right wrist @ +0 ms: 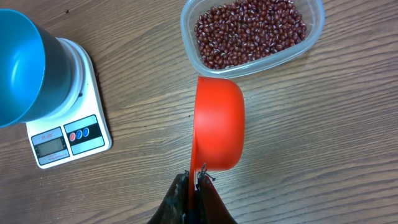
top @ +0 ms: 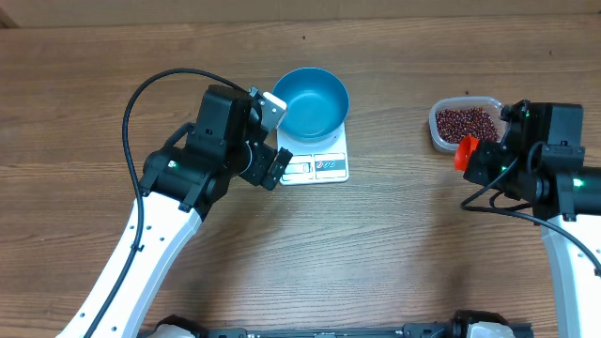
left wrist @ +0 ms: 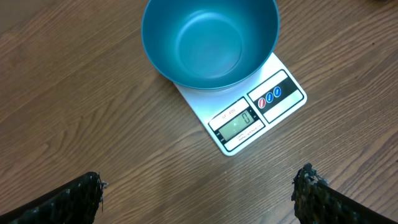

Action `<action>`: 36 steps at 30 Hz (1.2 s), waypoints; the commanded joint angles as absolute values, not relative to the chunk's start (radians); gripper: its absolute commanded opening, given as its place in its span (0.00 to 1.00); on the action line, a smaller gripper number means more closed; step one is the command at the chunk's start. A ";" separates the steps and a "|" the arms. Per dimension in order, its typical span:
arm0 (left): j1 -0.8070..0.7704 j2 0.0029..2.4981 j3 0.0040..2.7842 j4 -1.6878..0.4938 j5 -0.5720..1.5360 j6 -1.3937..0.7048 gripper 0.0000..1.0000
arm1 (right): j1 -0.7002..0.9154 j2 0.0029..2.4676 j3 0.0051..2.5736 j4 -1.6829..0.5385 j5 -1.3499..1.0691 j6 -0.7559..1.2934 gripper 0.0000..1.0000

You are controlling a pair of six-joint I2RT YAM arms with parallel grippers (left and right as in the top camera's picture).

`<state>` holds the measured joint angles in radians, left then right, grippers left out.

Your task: Scoop item into bowl and weigh 150g on scale

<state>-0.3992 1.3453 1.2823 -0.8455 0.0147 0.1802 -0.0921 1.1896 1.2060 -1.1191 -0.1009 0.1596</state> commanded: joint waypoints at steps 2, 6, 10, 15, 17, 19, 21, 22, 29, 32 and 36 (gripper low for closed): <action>-0.399 1.354 1.276 -0.844 0.027 0.195 1.00 | -0.100 1.188 1.229 -1.113 -0.106 0.155 0.04; -0.399 1.354 1.276 -0.845 0.026 0.195 1.00 | -0.100 1.188 1.229 -1.113 -0.106 0.155 0.04; -0.399 1.354 1.276 -0.851 0.027 0.195 1.00 | -0.100 1.188 1.229 -1.113 -0.106 0.155 0.04; -0.400 1.354 1.276 -0.853 0.036 0.194 1.00 | -0.100 1.188 1.229 -1.113 -0.106 0.155 0.04; -0.400 1.354 1.276 -0.853 0.062 0.194 0.99 | -0.100 1.188 1.229 -1.113 -0.106 0.155 0.04; -0.400 1.354 1.276 -0.852 0.104 0.194 1.00 | -0.100 1.188 1.229 -1.113 -0.106 0.155 0.04; -0.400 1.355 1.276 -0.852 0.109 0.194 1.00 | -0.100 1.188 1.229 -1.113 -0.106 0.155 0.04; -0.400 1.354 1.276 -0.853 0.109 0.194 1.00 | -0.100 1.188 1.229 -1.113 -0.106 0.155 0.04; -0.400 1.354 1.276 -0.852 0.109 0.150 1.00 | -0.100 1.188 1.229 -1.113 -0.106 0.155 0.04; -0.400 1.354 1.276 -0.852 0.109 0.146 1.00 | -0.100 1.188 1.229 -1.113 -0.106 0.155 0.04; -0.400 1.354 1.276 -0.852 0.109 0.146 1.00 | -0.100 1.188 1.229 -1.113 -0.106 0.155 0.04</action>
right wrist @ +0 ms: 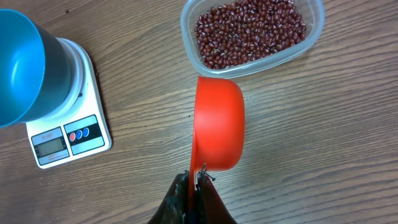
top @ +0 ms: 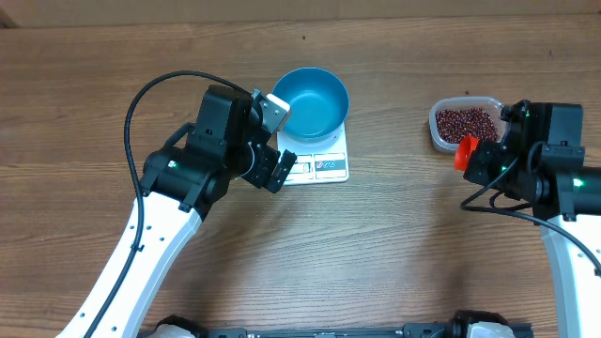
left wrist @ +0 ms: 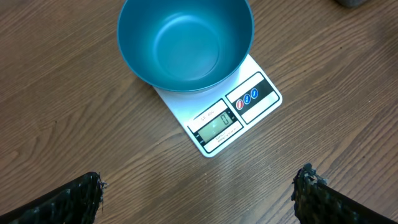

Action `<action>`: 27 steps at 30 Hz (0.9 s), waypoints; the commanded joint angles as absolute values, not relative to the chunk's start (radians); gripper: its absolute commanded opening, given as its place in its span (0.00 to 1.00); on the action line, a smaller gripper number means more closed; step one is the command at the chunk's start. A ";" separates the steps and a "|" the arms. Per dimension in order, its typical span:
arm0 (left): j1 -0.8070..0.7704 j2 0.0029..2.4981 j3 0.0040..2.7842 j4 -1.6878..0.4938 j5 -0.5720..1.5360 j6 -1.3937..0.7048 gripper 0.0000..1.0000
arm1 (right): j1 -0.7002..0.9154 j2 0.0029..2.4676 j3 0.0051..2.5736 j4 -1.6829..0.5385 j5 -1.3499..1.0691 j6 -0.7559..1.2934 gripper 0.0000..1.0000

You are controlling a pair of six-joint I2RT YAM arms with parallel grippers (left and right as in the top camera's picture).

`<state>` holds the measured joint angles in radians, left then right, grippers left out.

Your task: Scoop item into bowl and weigh 150g on scale

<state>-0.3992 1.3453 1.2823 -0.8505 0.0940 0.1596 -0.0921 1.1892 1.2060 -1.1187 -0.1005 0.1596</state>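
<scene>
An empty blue bowl [top: 315, 101] [left wrist: 185, 43] [right wrist: 18, 68] stands on a white digital scale [top: 319, 167] [left wrist: 217, 124] [right wrist: 68, 134] at the table's middle back. A clear tub of red beans [top: 463, 123] [right wrist: 252, 31] sits at the right. My right gripper [right wrist: 196, 180] [top: 484, 160] is shut on the handle of an orange scoop [right wrist: 217, 124] [top: 465, 153], held on its side just in front of the tub. Left of the scale's front, my left gripper [left wrist: 199, 186] [top: 274, 141] hangs open over bare wood.
The wooden table [top: 376, 253] stretches around the scale and tub. A black cable [top: 141, 103] loops over the left arm. The tub lies close to the right edge.
My left gripper has shifted a little toward the right, so bowl and scale sit further left in its view. The right gripper and scoop are unchanged.
</scene>
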 commanded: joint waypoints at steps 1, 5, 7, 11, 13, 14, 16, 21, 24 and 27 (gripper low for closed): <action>-0.400 1.354 1.276 -0.852 0.109 0.146 1.00 | -0.100 1.188 1.229 -1.113 -0.106 0.155 0.04; -0.400 1.355 1.276 -0.852 0.109 0.146 0.99 | -0.100 1.188 1.229 -1.113 -0.106 0.155 0.04; -0.400 1.354 1.276 -0.852 0.108 0.146 1.00 | -0.100 1.188 1.229 -1.113 -0.106 0.155 0.04; -0.400 1.354 1.276 -0.847 0.109 0.146 0.99 | -0.100 1.188 1.229 -1.114 -0.106 0.155 0.04; -0.400 1.355 1.276 -0.838 0.109 0.146 1.00 | -0.100 1.188 1.229 -1.114 -0.106 0.155 0.04; -0.400 1.354 1.276 -0.836 0.109 0.145 1.00 | -0.100 1.188 1.229 -1.114 -0.106 0.155 0.04; -0.400 1.354 1.276 -0.837 0.109 0.145 1.00 | -0.100 1.188 1.229 -1.114 -0.106 0.155 0.04; -0.400 1.354 1.276 -0.837 0.109 0.146 1.00 | -0.100 1.188 1.229 -1.114 -0.106 0.155 0.04; -0.400 1.354 1.276 -0.837 0.109 0.146 1.00 | -0.100 1.188 1.229 -1.114 -0.106 0.155 0.04; -0.400 1.354 1.276 -0.837 0.109 0.146 1.00 | -0.100 1.188 1.229 -1.114 -0.105 0.155 0.04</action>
